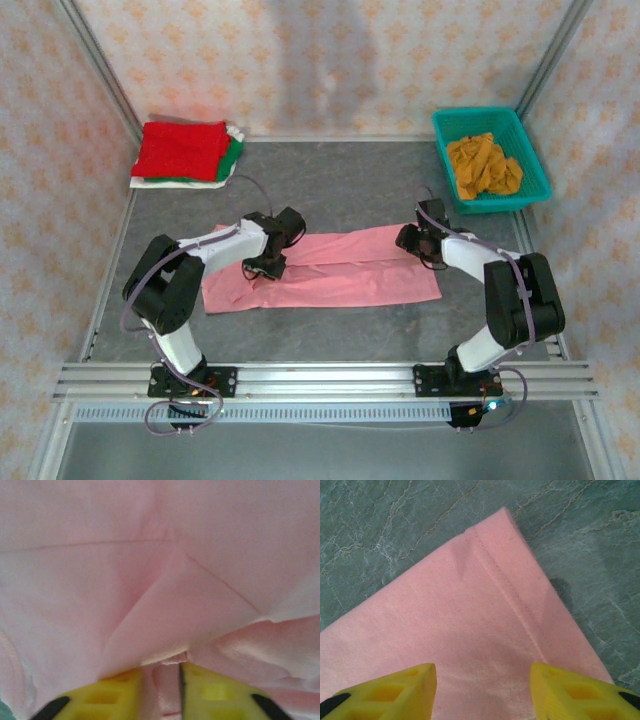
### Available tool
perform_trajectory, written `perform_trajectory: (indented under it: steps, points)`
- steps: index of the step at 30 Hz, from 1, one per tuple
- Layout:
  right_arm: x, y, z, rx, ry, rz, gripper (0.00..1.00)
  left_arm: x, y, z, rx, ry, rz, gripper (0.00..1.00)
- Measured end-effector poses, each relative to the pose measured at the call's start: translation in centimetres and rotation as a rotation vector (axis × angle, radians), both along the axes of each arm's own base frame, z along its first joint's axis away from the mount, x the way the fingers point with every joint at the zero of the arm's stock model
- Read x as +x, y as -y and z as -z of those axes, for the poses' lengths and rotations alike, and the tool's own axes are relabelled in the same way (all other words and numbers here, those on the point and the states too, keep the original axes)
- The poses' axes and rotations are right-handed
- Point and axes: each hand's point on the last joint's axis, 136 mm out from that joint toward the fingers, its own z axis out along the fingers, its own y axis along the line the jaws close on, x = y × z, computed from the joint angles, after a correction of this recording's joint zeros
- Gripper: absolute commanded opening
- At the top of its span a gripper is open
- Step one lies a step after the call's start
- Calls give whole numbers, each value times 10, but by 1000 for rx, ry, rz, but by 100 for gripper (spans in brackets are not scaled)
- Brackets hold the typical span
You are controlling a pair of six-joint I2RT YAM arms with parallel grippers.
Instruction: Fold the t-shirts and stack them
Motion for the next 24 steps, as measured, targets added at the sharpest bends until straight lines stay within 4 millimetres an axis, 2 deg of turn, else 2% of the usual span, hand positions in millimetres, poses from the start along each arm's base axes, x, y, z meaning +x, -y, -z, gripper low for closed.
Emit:
perform_trajectory:
  steps: [12,17,20,24]
  points:
    - [-1,1,0,-4,-5,1,52,7,-18,-2,59,32,-51,35]
    - [-1,1,0,-4,-5,1,52,10,-27,-2,59,33,-86,37]
    - [-1,1,0,-4,-5,1,52,10,-26,-2,56,30,-84,43]
    - [-1,1,0,-4,-5,1,52,8,-24,1,45,13,-76,43]
